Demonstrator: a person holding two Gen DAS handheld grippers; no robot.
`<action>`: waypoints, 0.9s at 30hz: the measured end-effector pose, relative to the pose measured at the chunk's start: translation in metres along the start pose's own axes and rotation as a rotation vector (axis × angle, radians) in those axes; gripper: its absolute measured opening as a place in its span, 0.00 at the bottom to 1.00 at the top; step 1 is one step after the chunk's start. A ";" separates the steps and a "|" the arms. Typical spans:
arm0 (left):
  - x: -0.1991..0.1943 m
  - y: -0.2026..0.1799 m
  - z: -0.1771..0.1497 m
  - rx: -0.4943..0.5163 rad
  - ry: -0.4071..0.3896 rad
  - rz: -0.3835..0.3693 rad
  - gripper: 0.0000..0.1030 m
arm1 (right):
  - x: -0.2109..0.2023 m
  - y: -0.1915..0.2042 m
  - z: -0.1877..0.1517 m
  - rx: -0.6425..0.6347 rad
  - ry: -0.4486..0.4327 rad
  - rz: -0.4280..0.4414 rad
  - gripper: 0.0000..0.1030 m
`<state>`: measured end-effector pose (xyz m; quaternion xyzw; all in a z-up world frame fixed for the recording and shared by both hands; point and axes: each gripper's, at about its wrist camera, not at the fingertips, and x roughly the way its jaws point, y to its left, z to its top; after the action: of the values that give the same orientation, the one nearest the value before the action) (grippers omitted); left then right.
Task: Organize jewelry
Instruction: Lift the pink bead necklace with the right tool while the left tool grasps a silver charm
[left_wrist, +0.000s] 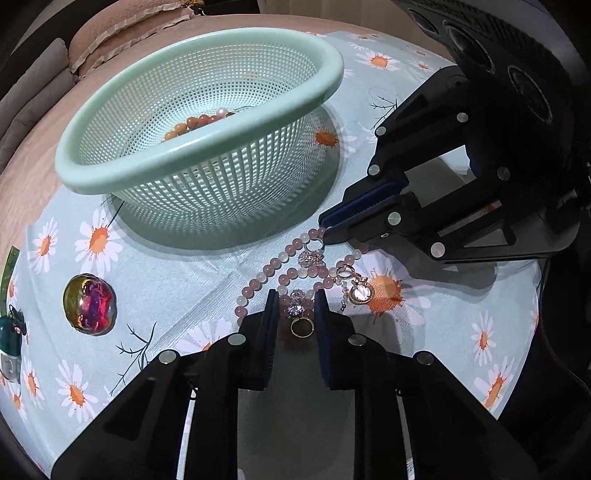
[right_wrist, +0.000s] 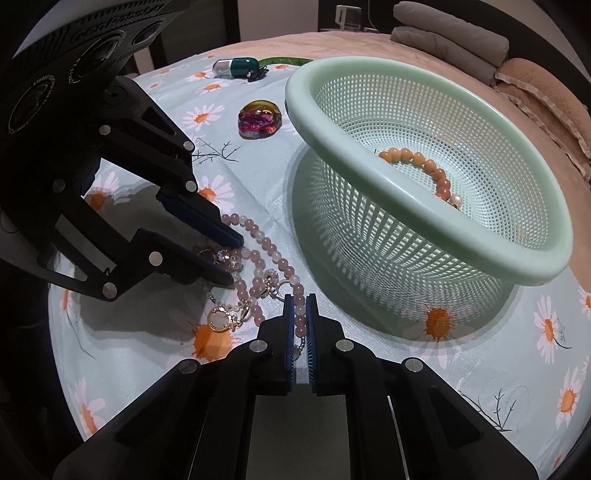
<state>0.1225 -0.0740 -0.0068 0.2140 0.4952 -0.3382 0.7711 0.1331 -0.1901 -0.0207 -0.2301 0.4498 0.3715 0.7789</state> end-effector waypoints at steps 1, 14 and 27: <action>0.000 0.001 0.000 -0.006 0.001 -0.003 0.18 | 0.000 0.000 0.000 -0.001 0.001 0.001 0.06; -0.020 0.009 0.005 -0.005 -0.018 0.008 0.16 | -0.032 0.002 0.000 -0.036 -0.044 0.020 0.06; -0.051 0.008 -0.003 0.003 -0.070 0.017 0.04 | -0.081 -0.001 0.000 -0.036 -0.161 0.007 0.06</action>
<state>0.1119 -0.0506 0.0382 0.2074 0.4655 -0.3395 0.7906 0.1080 -0.2202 0.0499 -0.2119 0.3800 0.3995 0.8069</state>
